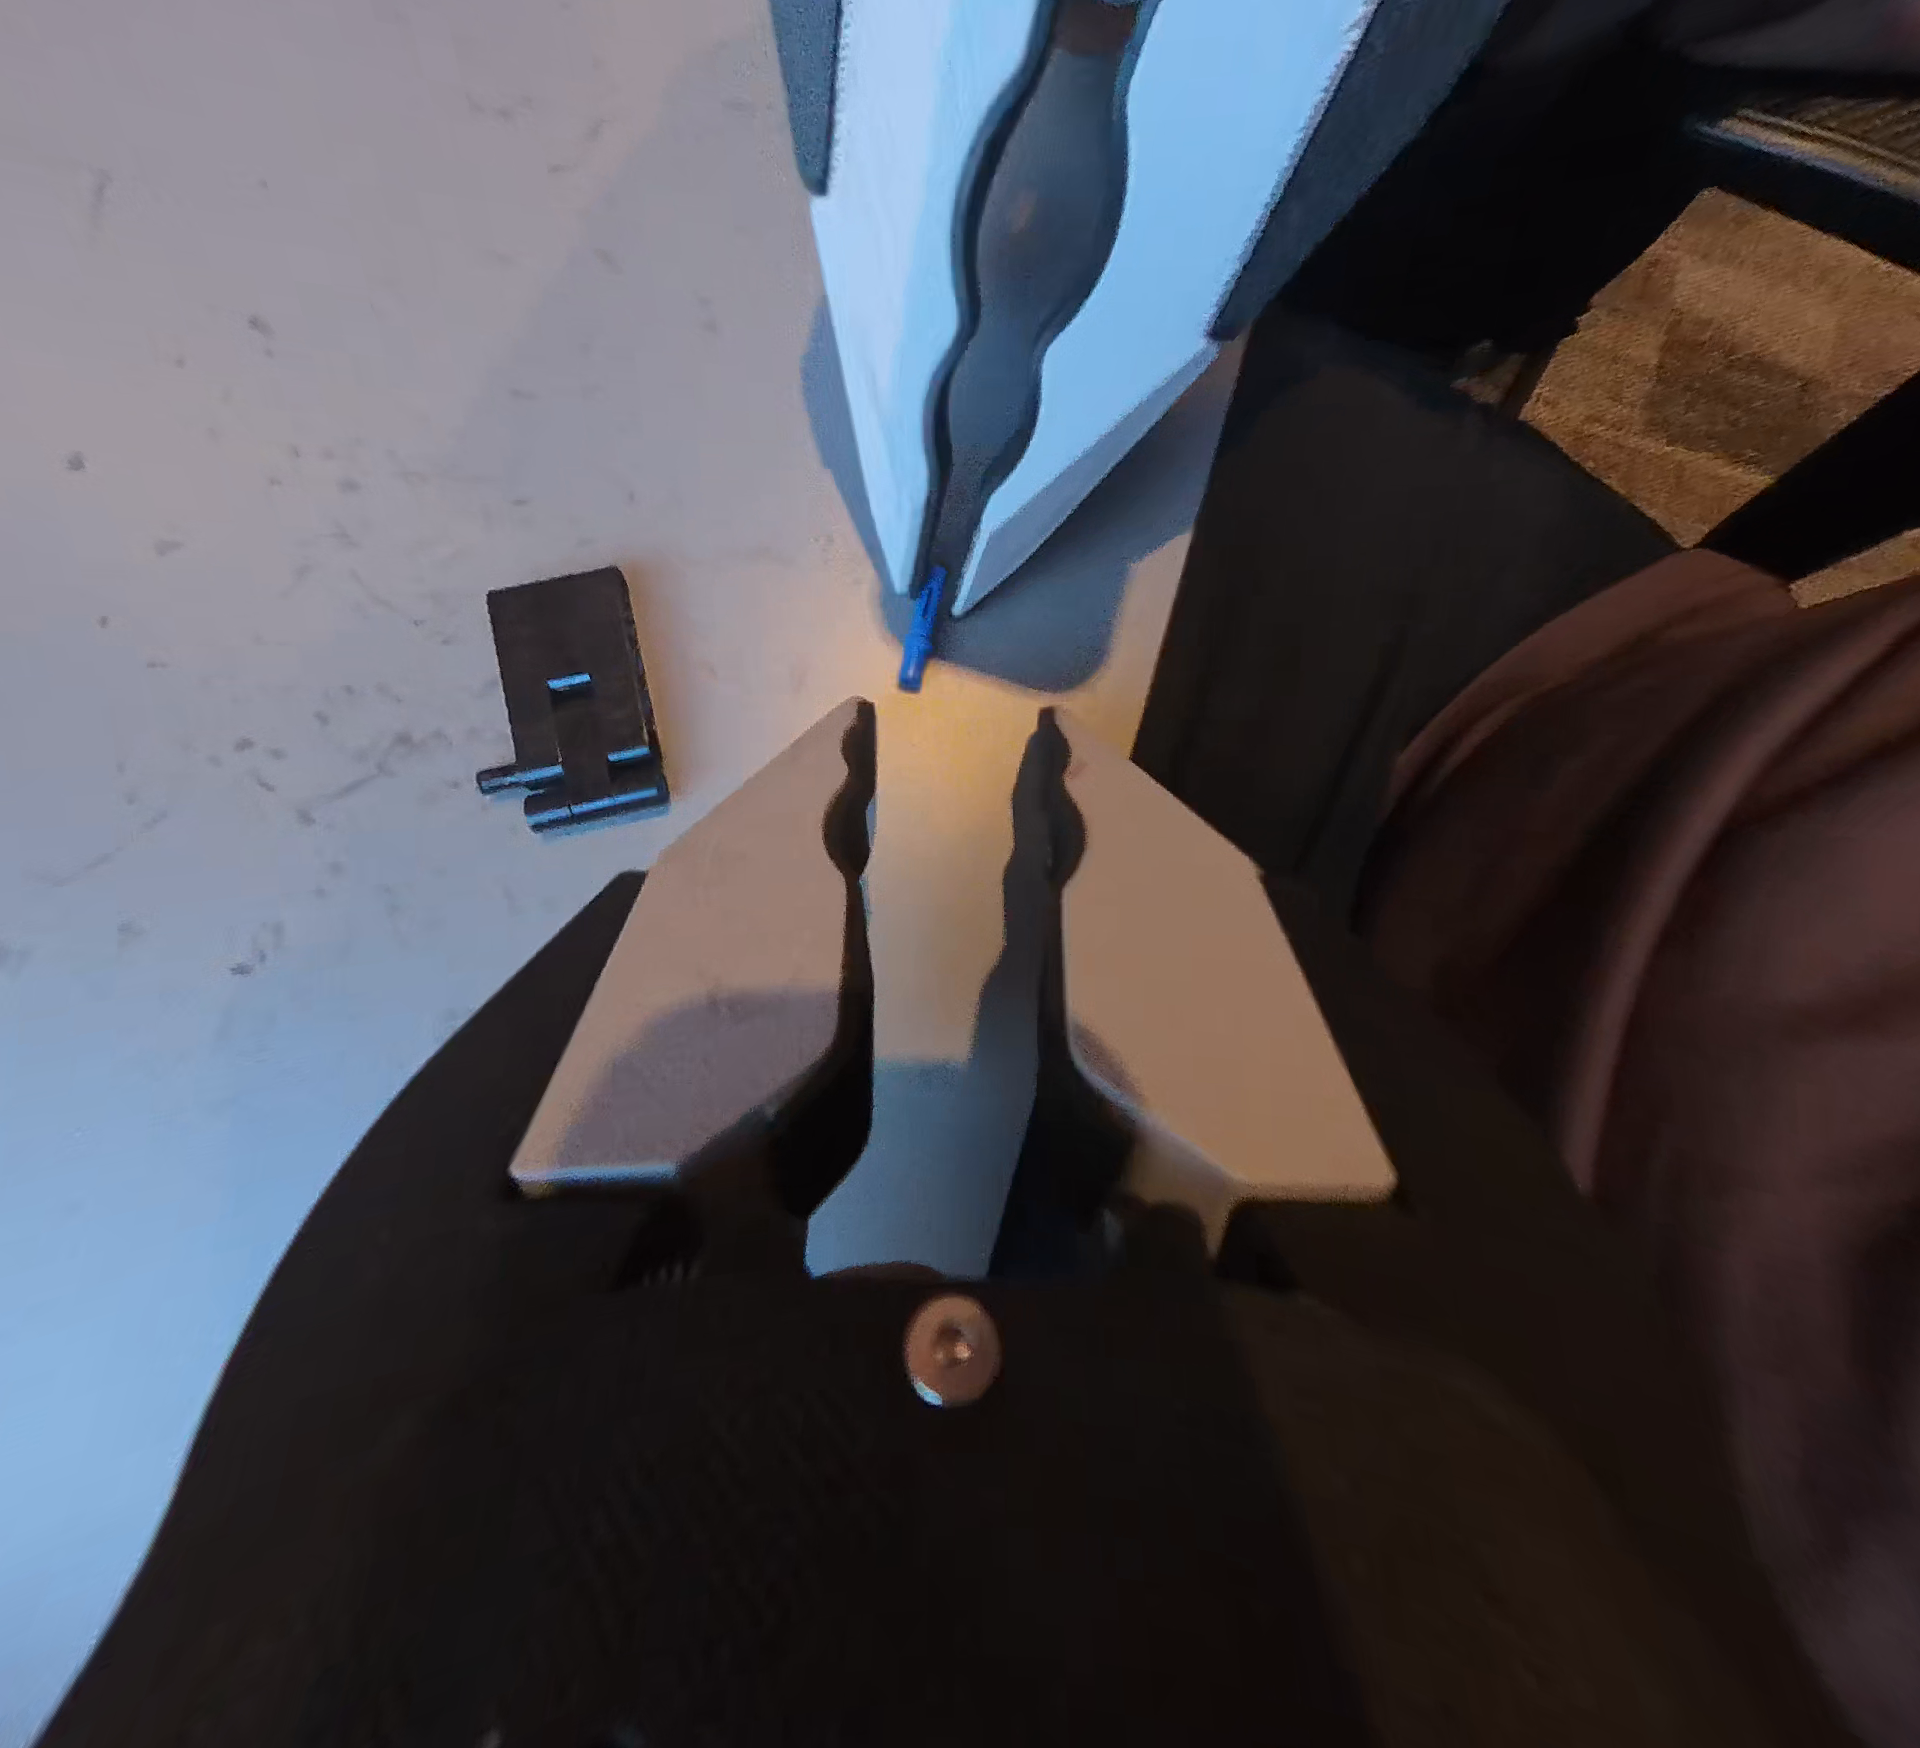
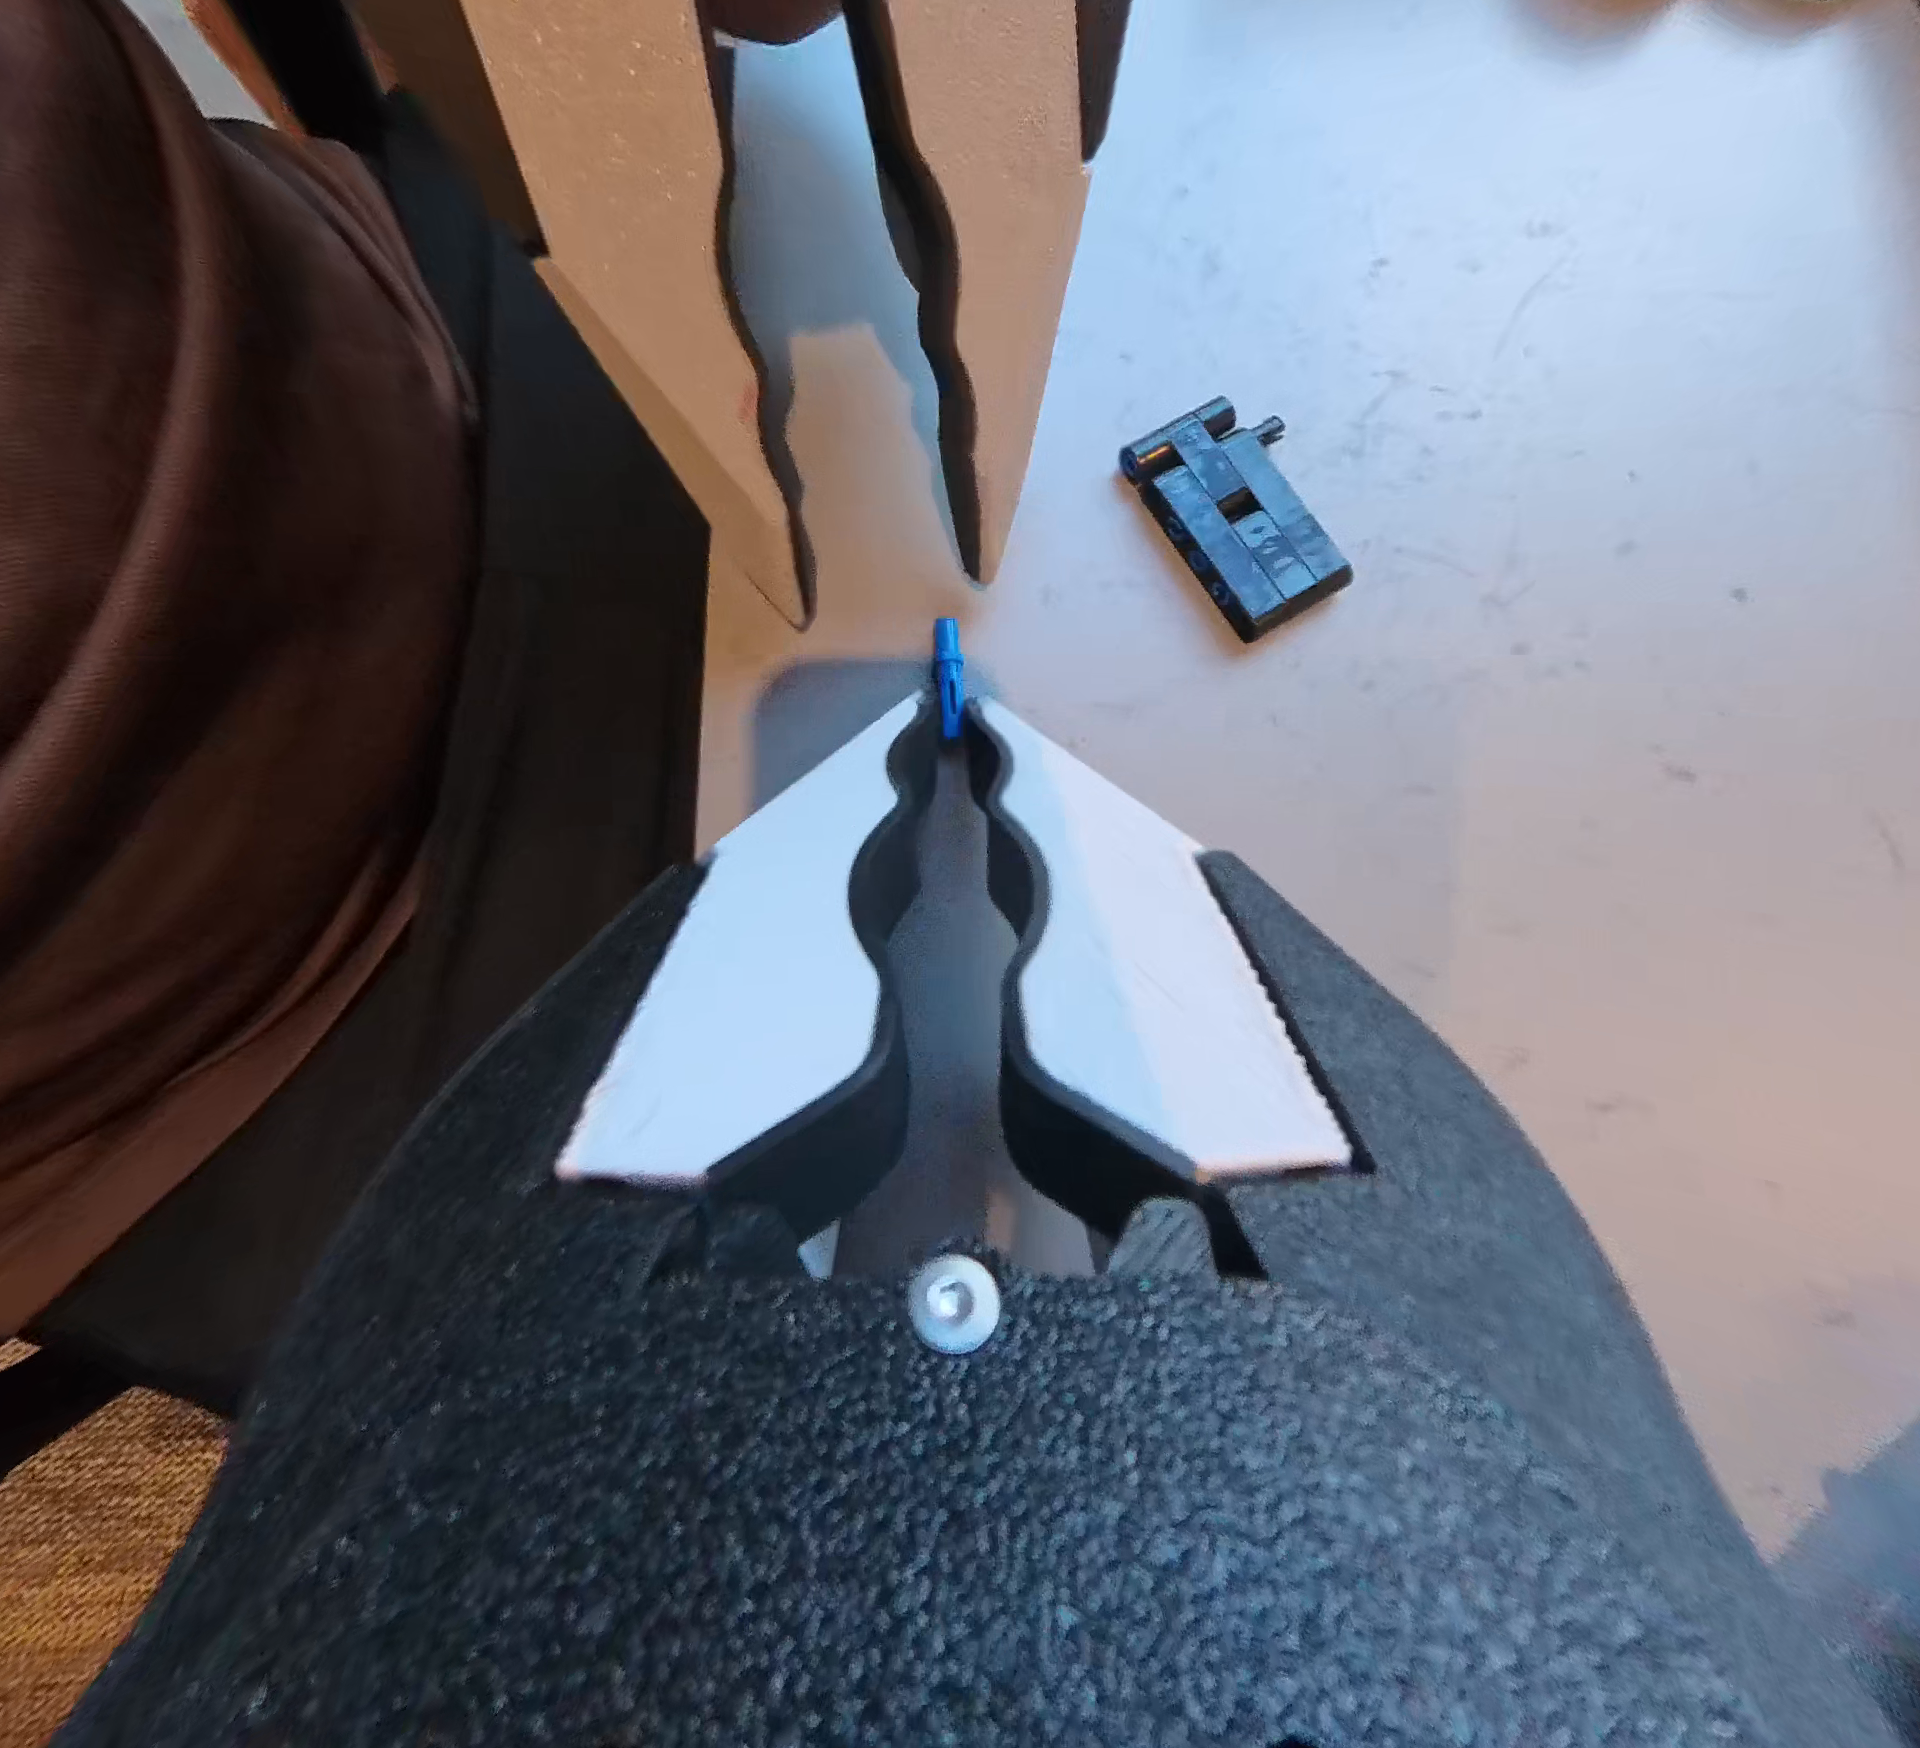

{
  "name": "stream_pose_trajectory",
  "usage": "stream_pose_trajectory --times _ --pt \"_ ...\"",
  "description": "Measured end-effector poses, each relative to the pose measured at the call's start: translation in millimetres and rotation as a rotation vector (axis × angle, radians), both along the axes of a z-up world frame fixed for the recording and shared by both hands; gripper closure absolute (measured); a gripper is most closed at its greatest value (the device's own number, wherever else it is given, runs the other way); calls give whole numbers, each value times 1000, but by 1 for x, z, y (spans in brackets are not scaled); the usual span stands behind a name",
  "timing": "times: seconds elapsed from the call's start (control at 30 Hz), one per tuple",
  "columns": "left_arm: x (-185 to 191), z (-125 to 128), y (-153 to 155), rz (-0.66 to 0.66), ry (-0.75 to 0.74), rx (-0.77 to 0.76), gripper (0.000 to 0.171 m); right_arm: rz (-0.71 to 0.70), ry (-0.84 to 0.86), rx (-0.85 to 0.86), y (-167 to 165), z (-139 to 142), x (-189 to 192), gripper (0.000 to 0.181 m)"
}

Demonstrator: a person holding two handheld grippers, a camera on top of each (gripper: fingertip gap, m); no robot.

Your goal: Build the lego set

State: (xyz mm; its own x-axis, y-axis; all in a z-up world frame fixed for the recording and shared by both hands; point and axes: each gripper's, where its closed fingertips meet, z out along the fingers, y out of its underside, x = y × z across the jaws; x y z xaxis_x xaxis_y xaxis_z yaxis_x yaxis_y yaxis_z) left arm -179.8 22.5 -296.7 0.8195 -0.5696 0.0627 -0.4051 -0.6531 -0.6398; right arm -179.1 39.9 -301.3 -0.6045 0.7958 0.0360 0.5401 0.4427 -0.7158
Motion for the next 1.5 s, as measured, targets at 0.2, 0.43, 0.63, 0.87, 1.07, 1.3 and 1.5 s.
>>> stream_pose_trajectory --times 0.2,0.43,0.63,0.87,1.07,1.3,1.5 --pt "-1 -4 9 -52 99 48 147 -30 -12 -19 1 0 2 177" --pt "1 -3 16 -185 182 107 165 -60 -28 -74 2 3 3 177" --pt "0 -4 18 -248 187 113 170 -79 -34 -95 3 4 2 177" --pt "-3 -2 15 -256 58 20 169 -66 25 67 2 1 -1 177" --pt "-10 1 13 -271 18 -33 165 -114 2 36 2 1 -5 177" --pt "-78 25 27 -320 254 64 138 -284 -112 -133 8 2 -12 176" --pt "-68 -3 20 -312 158 -45 151 -340 -113 -87 18 0 -10 176"
